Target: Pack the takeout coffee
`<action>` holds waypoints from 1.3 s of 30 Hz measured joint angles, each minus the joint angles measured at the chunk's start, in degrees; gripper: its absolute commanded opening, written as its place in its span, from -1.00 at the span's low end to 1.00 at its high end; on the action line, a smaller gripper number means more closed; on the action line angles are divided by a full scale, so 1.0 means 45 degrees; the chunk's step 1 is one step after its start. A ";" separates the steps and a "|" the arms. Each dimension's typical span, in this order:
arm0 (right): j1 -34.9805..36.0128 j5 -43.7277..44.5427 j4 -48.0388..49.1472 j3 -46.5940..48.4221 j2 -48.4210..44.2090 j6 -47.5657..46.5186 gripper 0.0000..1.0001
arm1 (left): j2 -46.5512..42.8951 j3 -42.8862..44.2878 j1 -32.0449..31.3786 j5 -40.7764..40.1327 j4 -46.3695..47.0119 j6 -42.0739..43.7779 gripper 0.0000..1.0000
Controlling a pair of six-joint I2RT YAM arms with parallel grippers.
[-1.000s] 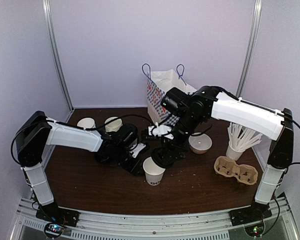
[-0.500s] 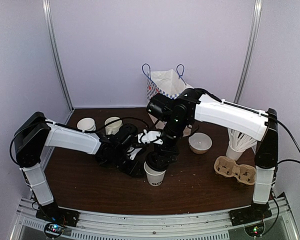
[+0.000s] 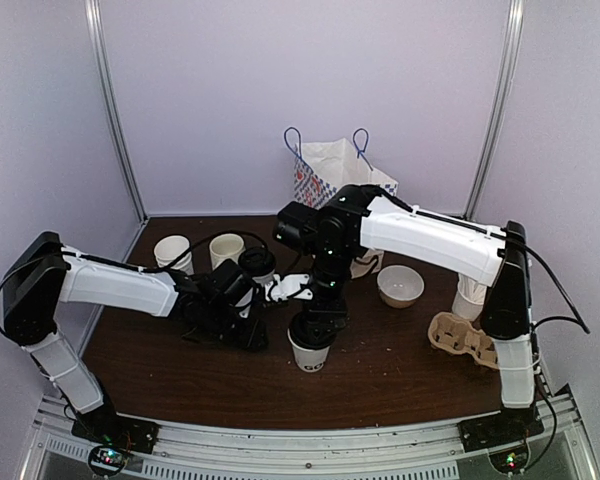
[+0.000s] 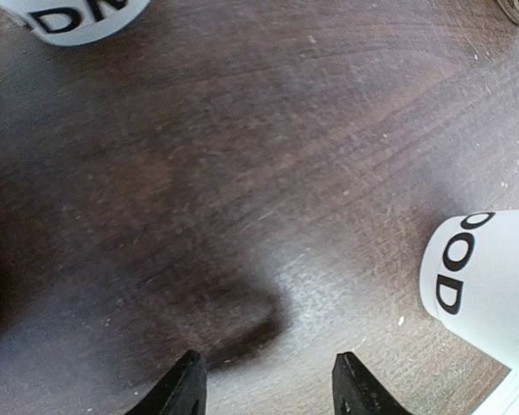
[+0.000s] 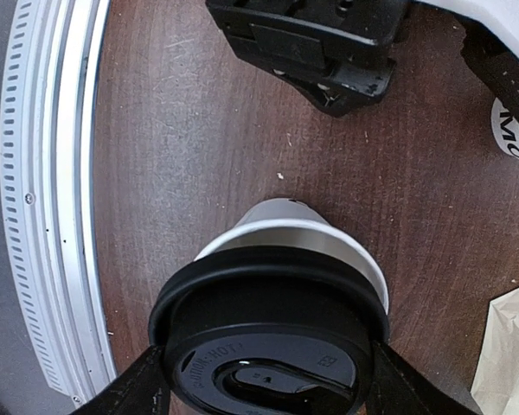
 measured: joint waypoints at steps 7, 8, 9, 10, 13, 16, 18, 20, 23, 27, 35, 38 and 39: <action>0.0019 0.0325 -0.0301 0.0432 0.0330 0.0049 0.52 | -0.0189 -0.0189 0.0000 -0.0364 0.0209 -0.0316 0.07; 0.0019 0.0364 -0.0355 0.0534 0.0389 0.0058 0.53 | -0.0189 -0.0194 0.0000 -0.0369 0.0233 -0.0321 0.06; 0.0019 0.0393 -0.0413 0.0685 0.0481 0.0073 0.53 | -0.0194 -0.0209 0.0000 -0.0379 0.0267 -0.0340 0.06; 0.0034 0.0437 -0.0457 0.0835 0.0588 0.0087 0.52 | -0.0194 -0.0228 0.0000 -0.0398 0.0306 -0.0345 0.07; 0.0044 0.0486 -0.0559 0.1093 0.0879 0.0097 0.53 | -0.0194 -0.0296 0.0000 -0.0437 0.0461 -0.0364 0.07; 0.0078 0.0491 -0.0665 0.1156 0.1039 0.0097 0.54 | -0.0214 -0.0466 0.0000 -0.0457 0.0539 -0.0423 0.06; 0.0102 0.0495 -0.0685 0.1161 0.1064 0.0097 0.56 | -0.0219 -0.0588 0.0000 -0.0457 0.0539 -0.0461 0.07; 0.0126 0.0495 -0.0714 0.1175 0.1069 0.0092 0.60 | -0.0219 -0.0675 0.0000 -0.0457 0.0534 -0.0491 0.07; 0.0155 0.0505 -0.0782 0.1185 0.1093 0.0092 0.64 | -0.0219 -0.0695 0.0000 -0.0457 0.0559 -0.0495 0.07; 0.0204 0.0578 -0.0845 0.1195 0.1166 0.0092 0.78 | -0.0219 -0.0719 0.0010 -0.0457 0.0588 -0.0500 0.07; 0.0233 0.0772 -0.0894 0.1234 0.1132 0.0107 0.90 | -0.0350 -0.0738 0.0112 -0.0491 0.0544 -0.0442 0.08; 0.0233 0.0913 -0.0913 0.1234 0.0981 0.0107 0.93 | -0.0670 -0.0709 0.0112 -0.0661 0.0389 -0.0219 0.12; 0.0233 0.0937 -0.0913 0.1234 0.0860 0.0112 0.94 | -0.0826 -0.0651 0.0112 -0.0704 0.0291 -0.0102 0.13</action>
